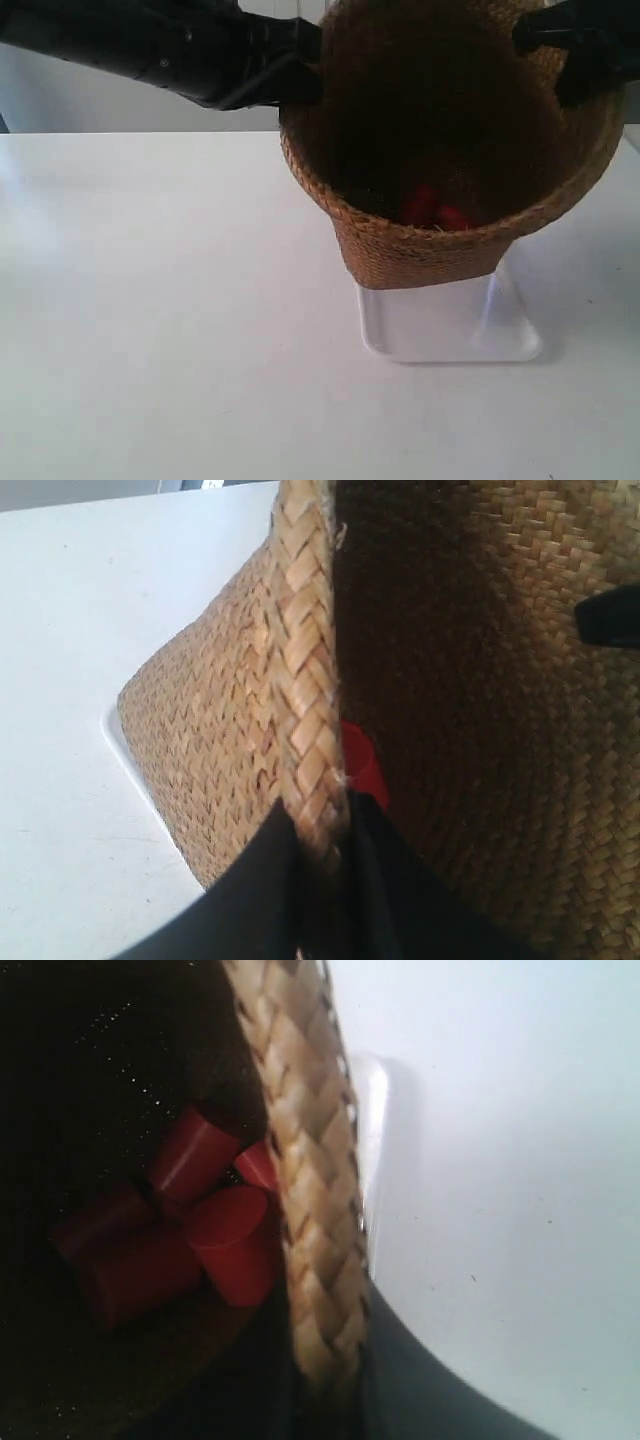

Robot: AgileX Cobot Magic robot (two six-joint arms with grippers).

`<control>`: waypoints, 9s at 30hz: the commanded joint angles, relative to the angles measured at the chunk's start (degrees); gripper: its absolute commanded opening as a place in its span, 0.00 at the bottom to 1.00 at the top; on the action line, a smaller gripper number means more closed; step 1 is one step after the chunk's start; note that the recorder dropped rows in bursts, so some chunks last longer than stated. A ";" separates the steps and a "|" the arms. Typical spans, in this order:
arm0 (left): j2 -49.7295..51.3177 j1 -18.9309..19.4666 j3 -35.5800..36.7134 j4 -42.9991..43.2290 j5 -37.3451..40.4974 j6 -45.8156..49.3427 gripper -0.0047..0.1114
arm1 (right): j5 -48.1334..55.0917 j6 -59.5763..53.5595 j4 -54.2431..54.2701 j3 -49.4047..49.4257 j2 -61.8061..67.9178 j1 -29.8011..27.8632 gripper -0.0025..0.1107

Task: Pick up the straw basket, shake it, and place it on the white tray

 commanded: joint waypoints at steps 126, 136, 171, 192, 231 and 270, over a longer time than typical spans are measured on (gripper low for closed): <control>5.53 -3.83 -1.23 4.15 -0.66 0.67 0.24 | -10.13 3.03 -16.32 21.57 -6.27 -0.77 0.02; 5.53 -3.83 -1.23 4.15 -1.48 0.67 0.25 | -12.20 3.19 -17.88 21.57 -6.27 -0.77 0.02; 5.53 -3.73 -1.23 5.43 -0.95 0.67 0.48 | -15.25 3.70 -16.86 21.57 -6.37 -0.77 0.38; 3.78 -3.73 -1.23 8.49 -4.84 2.20 0.69 | -17.87 4.74 -16.97 21.11 -7.46 -0.77 0.59; -34.24 -3.73 13.02 33.26 -1.64 -12.94 0.04 | -36.02 -14.71 19.02 29.43 -34.90 -0.77 0.02; -57.78 -3.73 42.20 45.72 -4.20 -24.03 0.04 | -37.85 -19.33 18.91 60.21 -67.21 -0.77 0.02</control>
